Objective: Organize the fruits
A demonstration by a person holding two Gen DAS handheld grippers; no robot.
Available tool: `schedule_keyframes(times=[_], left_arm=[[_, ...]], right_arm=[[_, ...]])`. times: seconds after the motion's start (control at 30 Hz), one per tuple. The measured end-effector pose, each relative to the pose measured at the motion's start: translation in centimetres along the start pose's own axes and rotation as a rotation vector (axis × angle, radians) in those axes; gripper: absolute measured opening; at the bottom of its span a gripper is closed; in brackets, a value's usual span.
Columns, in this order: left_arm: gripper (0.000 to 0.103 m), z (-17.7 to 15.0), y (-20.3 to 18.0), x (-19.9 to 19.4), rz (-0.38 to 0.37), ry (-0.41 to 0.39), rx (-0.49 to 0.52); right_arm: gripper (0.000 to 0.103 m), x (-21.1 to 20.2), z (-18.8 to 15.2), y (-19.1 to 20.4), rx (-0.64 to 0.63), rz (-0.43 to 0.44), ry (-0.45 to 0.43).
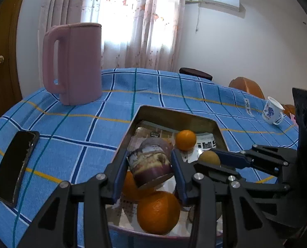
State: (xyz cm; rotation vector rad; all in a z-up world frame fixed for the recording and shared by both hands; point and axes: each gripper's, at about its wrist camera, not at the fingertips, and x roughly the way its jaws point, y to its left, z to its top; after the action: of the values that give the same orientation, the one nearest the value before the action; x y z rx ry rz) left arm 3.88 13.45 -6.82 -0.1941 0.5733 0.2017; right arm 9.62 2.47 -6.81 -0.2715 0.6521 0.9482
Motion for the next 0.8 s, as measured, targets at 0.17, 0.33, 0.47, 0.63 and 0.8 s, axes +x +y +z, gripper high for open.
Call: schedule_keyframes(times=[0.17, 0.33, 0.47, 0.63, 0.8], left_arm=[[0.045, -0.4, 0.2, 0.1, -0.003, 0.01, -0.003], [0.055, -0.1, 0.1, -0.8, 0.025, -0.011, 0.005], [0.072, 0.1, 0.5, -1.6, 0.043, -0.037, -0.01], [0.084, 0.3, 0.4, -3.2, 0.032, -0.079, -0.01], [0.095, 0.5, 0.0, -4.7, 0.022, -0.127, -0.003]], right_arm=[[0.029, -0.1, -0.2, -0.1, 0.011, 0.01, 0.003], [0.039, -0.8, -0.3, -0.6, 0.035, 0.009, -0.017], [0.042, -1.7, -0.2, -0.8, 0.047, -0.005, -0.041], [0.05, -4.0, -0.1, -0.7, 0.048, -0.047, -0.099], [0.051, -6.1, -0.3, -0.8, 0.054, -0.091, -0.145]])
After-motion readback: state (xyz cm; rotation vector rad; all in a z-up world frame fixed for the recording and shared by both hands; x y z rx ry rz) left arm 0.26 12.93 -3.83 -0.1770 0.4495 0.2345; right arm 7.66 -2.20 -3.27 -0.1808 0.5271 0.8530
